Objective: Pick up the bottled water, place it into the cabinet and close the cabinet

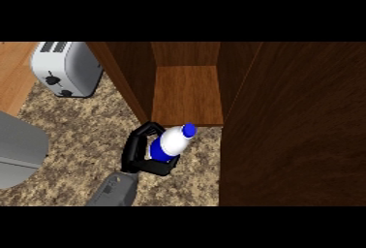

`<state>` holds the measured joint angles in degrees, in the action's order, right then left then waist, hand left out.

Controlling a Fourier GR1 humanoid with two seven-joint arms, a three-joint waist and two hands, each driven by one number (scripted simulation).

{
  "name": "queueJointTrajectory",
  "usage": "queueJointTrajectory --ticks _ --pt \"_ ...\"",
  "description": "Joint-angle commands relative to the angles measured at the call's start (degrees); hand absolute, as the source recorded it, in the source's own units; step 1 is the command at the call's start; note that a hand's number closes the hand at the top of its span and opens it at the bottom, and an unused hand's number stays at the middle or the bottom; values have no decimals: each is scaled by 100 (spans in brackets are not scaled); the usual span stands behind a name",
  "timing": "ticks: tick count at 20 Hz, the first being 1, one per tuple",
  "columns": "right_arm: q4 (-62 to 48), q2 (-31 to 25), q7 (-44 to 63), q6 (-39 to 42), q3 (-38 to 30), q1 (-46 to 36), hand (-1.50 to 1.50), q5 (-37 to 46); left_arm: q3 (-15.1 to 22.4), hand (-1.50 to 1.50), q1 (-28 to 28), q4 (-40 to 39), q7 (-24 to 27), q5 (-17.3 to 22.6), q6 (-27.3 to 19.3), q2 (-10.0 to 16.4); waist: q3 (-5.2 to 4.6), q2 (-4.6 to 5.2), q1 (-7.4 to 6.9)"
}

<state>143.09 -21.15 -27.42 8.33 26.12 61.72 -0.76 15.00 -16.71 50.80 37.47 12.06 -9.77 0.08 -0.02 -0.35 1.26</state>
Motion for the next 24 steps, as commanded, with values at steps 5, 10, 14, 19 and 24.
queueJointTrajectory --ticks 5,10,14,19,24 --pt "367 -123 0 -6 -313 6 -150 -235 752 150 -1180 463 -1427 817 -1267 -8 0 31 26" --pt "696 -176 268 33 -528 -36 -150 -518 1074 150 -1961 -7 -1639 1040 -2029 -8 -2 54 56" --pt "807 -242 70 178 -561 282 -150 -580 695 150 -2631 -827 -1731 1330 -1911 -8 -5 74 160" --pt "642 -173 73 212 -608 153 -150 -559 589 150 -3166 -1437 -1754 1848 -2147 -8 -6 97 198" --pt "622 -275 -69 389 -849 170 -150 -735 342 150 -3737 -2371 -1625 1617 -2678 -8 -3 134 229"
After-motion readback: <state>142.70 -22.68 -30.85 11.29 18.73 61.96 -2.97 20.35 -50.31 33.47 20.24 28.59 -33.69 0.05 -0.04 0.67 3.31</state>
